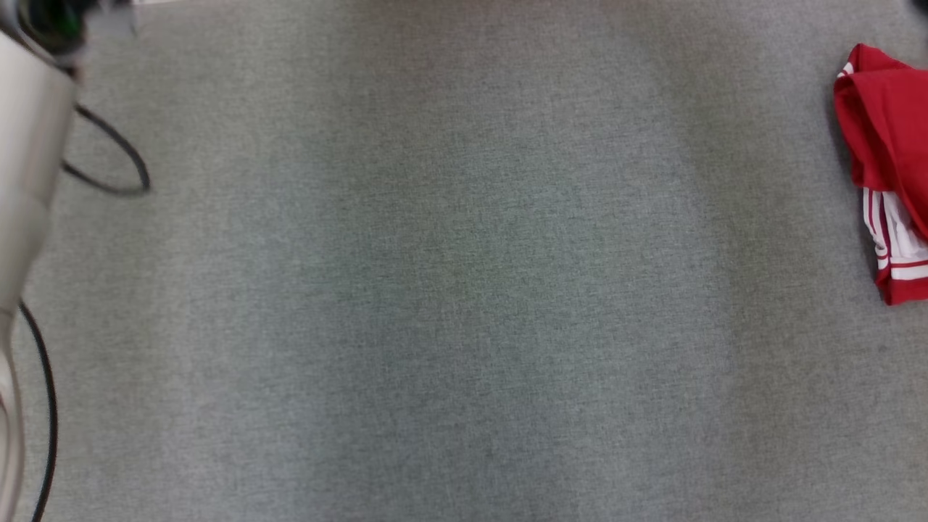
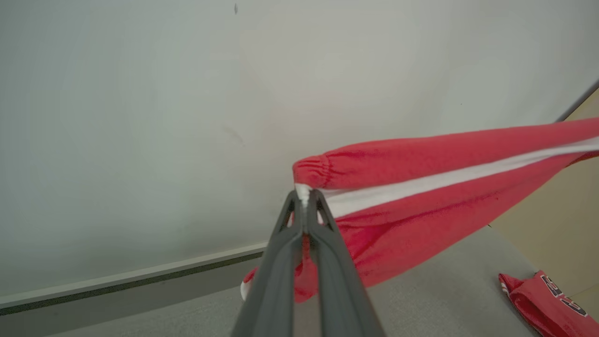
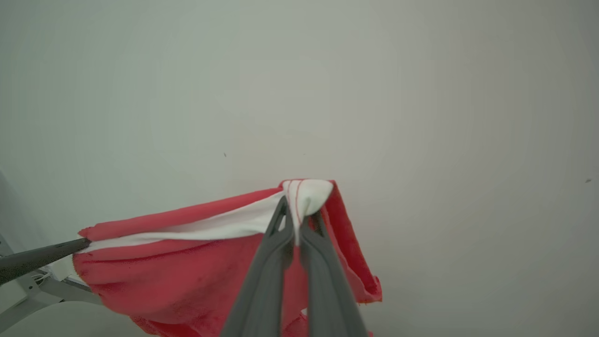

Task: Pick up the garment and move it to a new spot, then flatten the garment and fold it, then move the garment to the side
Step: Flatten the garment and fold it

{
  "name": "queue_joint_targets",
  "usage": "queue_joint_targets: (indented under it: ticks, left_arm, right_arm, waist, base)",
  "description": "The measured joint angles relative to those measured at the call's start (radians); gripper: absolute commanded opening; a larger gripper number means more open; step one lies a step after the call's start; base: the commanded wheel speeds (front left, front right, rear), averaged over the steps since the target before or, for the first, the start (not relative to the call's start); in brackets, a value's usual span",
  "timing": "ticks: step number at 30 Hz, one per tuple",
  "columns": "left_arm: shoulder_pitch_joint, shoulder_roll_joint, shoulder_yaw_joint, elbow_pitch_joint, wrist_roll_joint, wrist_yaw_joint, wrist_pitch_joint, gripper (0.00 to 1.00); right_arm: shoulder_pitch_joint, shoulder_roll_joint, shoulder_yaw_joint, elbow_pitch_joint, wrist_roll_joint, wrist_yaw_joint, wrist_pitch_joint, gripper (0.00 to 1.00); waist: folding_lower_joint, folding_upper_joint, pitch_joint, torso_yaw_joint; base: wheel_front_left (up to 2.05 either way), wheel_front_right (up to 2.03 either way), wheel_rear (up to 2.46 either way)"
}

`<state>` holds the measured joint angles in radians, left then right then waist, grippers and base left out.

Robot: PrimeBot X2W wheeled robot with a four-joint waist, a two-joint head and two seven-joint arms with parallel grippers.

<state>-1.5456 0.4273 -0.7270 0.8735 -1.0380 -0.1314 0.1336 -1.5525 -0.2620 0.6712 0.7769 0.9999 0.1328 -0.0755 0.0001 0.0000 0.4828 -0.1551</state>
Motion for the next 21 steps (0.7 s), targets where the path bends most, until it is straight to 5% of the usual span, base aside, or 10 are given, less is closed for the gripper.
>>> queue_joint_targets:
  ticks: [21]
  left_arm:
    - [0.585,0.218,-0.308,-0.451,-0.358,0.000,0.237,0.00]
  right_arm:
    - [0.599,-0.288,0.342,-0.312,0.323,-0.001,0.345,0.00]
  waist:
    - [-0.0002,0.0000,-0.248,0.036]
  base:
    - [0.00,0.00,0.00]
